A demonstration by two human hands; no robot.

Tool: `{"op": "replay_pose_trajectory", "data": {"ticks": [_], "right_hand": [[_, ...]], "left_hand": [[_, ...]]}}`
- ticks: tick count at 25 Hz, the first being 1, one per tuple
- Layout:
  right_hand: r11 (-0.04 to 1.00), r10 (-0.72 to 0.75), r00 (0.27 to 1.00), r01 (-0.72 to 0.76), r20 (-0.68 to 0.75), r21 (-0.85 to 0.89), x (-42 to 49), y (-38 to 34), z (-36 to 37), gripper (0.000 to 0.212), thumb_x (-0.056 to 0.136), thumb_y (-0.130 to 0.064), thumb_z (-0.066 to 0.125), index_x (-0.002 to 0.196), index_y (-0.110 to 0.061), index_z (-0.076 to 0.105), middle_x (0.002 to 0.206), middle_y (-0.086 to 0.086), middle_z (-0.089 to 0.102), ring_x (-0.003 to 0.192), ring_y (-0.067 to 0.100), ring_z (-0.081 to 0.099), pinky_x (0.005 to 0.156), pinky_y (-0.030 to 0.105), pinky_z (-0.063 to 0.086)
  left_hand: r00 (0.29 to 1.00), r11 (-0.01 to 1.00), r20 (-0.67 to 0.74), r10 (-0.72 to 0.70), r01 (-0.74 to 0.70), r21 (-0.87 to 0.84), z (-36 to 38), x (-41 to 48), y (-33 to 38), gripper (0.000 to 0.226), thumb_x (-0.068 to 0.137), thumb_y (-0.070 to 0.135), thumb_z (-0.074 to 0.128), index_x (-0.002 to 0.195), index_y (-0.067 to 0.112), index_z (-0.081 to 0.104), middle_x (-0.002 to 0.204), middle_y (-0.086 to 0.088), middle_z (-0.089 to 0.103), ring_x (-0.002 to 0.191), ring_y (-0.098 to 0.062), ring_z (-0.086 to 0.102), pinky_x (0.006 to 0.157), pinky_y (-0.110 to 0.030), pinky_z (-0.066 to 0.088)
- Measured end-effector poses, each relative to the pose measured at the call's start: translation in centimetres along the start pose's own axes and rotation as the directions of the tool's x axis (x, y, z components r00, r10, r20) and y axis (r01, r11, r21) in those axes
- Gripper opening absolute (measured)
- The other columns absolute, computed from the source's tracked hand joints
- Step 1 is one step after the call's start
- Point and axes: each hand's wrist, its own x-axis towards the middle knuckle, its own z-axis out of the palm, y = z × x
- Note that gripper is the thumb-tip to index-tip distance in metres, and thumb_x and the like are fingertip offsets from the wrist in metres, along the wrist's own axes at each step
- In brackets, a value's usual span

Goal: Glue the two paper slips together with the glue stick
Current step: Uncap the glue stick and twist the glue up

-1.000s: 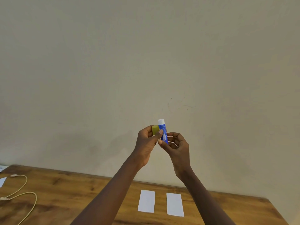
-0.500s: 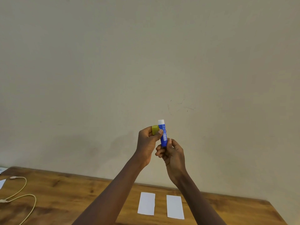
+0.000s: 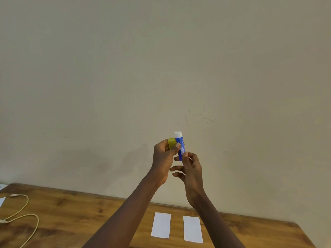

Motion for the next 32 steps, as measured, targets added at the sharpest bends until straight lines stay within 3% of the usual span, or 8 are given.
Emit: {"op": "replay_pose_trajectory", "data": {"ticks": [2, 6, 10, 14, 20, 23, 28, 32], "right_hand": [[0.997, -0.05, 0.998, 0.047, -0.043, -0.066, 0.2, 0.0, -0.1, 0.019, 0.088, -0.019, 0.05, 0.1, -0.006, 0.055, 0.077, 0.002, 0.063, 0.051, 0.006, 0.063, 0.051, 0.012, 0.049], [0.998, -0.004, 1.0, 0.003, -0.003, -0.063, 0.3, -0.2, 0.0, 0.035, 0.094, -0.027, 0.029, 0.081, -0.011, 0.058, 0.056, -0.006, 0.065, 0.045, 0.006, 0.061, 0.046, 0.009, 0.045], [0.997, -0.027, 0.999, 0.024, -0.039, -0.076, 0.1, -0.3, 0.0, 0.014, 0.091, -0.027, 0.043, 0.095, -0.018, 0.053, 0.085, 0.002, 0.063, 0.051, 0.007, 0.062, 0.051, 0.013, 0.048], [0.995, -0.02, 1.0, 0.018, -0.022, -0.102, 0.1, -0.1, -0.4, 0.032, 0.093, -0.023, 0.036, 0.098, 0.0, 0.058, 0.071, 0.001, 0.064, 0.045, 0.004, 0.06, 0.046, 0.009, 0.044], [0.985, -0.102, 0.993, 0.093, -0.06, -0.144, -0.2, -0.5, -0.5, 0.006, 0.089, -0.018, 0.048, 0.09, -0.019, 0.054, 0.084, 0.003, 0.059, 0.047, 0.001, 0.058, 0.046, 0.007, 0.044], [0.988, -0.076, 0.997, 0.071, -0.033, -0.14, -0.2, -0.5, -0.6, 0.028, 0.093, -0.021, 0.036, 0.1, -0.004, 0.057, 0.075, 0.002, 0.062, 0.046, 0.004, 0.06, 0.045, 0.007, 0.044], [0.974, -0.139, 0.984, 0.116, -0.107, -0.195, -0.3, -0.6, -0.7, 0.009, 0.086, -0.02, 0.053, 0.094, -0.016, 0.052, 0.09, 0.005, 0.058, 0.049, 0.01, 0.057, 0.046, 0.006, 0.044], [0.977, -0.118, 0.99, 0.102, -0.077, -0.186, -0.4, -0.6, -0.7, 0.025, 0.092, -0.022, 0.039, 0.102, -0.009, 0.057, 0.083, 0.002, 0.064, 0.048, 0.008, 0.061, 0.046, 0.007, 0.043]], "left_hand": [[1.0, 0.999, 0.003, 0.021, -0.021, 0.034, 0.1, 0.0, 0.1, 0.017, 0.088, 0.008, 0.052, 0.102, 0.0, 0.059, 0.096, -0.012, 0.063, 0.086, -0.022, 0.059, 0.062, -0.009, 0.05], [0.999, 0.998, -0.004, 0.036, -0.036, 0.047, 0.2, 0.3, 0.2, 0.023, 0.088, 0.011, 0.051, 0.107, -0.002, 0.056, 0.101, -0.012, 0.062, 0.091, -0.023, 0.058, 0.06, -0.005, 0.048], [0.999, 0.997, 0.025, 0.046, -0.047, 0.053, 0.4, 0.4, 0.5, 0.023, 0.088, 0.011, 0.051, 0.107, -0.002, 0.056, 0.103, -0.016, 0.063, 0.093, -0.025, 0.06, 0.065, -0.008, 0.049], [0.999, 0.996, 0.017, 0.045, -0.047, 0.081, 0.6, 0.3, 0.4, 0.024, 0.088, 0.012, 0.051, 0.108, -0.002, 0.055, 0.103, -0.013, 0.062, 0.092, -0.024, 0.058, 0.063, -0.008, 0.049], [0.998, 0.995, 0.041, 0.05, -0.053, 0.085, 1.1, 0.1, 0.7, 0.018, 0.088, 0.01, 0.051, 0.102, 0.001, 0.057, 0.1, -0.012, 0.062, 0.09, -0.024, 0.058, 0.063, -0.007, 0.049], [0.999, 0.995, 0.027, 0.039, -0.041, 0.088, 1.1, 0.2, 0.6, 0.023, 0.088, 0.012, 0.051, 0.107, 0.0, 0.055, 0.104, -0.012, 0.061, 0.093, -0.024, 0.058, 0.063, -0.009, 0.05], [0.997, 0.994, 0.049, 0.053, -0.057, 0.089, 1.3, 0.2, 0.8, 0.013, 0.088, 0.009, 0.052, 0.098, 0.004, 0.058, 0.097, -0.012, 0.062, 0.089, -0.024, 0.058, 0.062, -0.004, 0.047], [0.998, 0.995, 0.03, 0.05, -0.052, 0.083, 1.2, 0.3, 0.8, 0.018, 0.088, 0.011, 0.052, 0.103, 0.002, 0.057, 0.098, -0.009, 0.061, 0.089, -0.023, 0.058, 0.061, -0.004, 0.048]]}}
